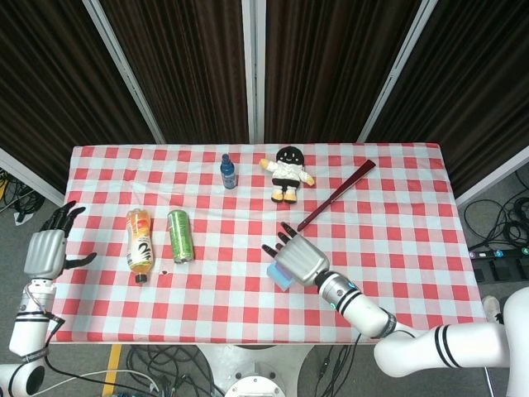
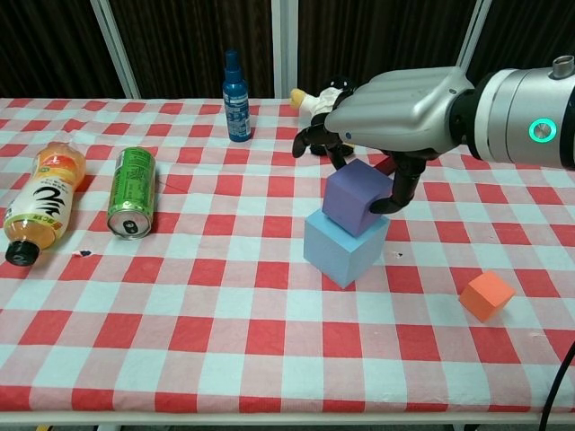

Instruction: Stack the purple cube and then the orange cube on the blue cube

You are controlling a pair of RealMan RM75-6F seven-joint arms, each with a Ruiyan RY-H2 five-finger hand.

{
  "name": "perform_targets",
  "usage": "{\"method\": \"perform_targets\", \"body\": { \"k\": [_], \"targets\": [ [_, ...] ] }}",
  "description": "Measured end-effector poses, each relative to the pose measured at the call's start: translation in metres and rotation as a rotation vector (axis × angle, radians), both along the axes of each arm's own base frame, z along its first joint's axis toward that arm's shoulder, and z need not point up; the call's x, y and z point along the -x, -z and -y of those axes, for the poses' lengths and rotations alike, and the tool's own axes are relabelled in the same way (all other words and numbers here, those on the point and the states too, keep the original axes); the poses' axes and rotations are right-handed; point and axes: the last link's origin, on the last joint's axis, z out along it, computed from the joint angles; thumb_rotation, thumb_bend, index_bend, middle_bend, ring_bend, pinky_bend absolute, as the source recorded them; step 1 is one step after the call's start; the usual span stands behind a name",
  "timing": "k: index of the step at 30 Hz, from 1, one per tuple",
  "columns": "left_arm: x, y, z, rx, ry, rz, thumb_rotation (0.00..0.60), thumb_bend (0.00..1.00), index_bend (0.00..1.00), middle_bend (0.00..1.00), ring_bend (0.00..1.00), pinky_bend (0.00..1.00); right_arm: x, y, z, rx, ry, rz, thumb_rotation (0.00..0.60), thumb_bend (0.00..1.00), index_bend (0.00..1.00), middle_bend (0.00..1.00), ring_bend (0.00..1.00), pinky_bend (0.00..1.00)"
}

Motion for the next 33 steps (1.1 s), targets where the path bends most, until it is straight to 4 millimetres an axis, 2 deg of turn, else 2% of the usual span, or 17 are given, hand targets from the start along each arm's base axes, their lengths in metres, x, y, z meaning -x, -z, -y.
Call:
{"method": "perform_targets", "body": {
  "k": [22,33],
  "targets": [
    [0.0002,-0.0016,0.0001,-0.002,0.002,0.018,0.6,0.09,0.23,0.18,0.13,0.25,-0.0032,0.006,-0.0013,-0.001,0.04,-0.026,0.6,0.16,0.13,0.45,0.17,0.03],
    [0.0004,-0.0008,0.0001,-0.001,0.001,0.017,0.6,0.09,0.23,0.18,0.13,0.25,-0.0035,0.0075,0.003,-0.01,0.07,-0.017,0.6,0.01,0.1,0.26,0.06,0.0]
  ]
}}
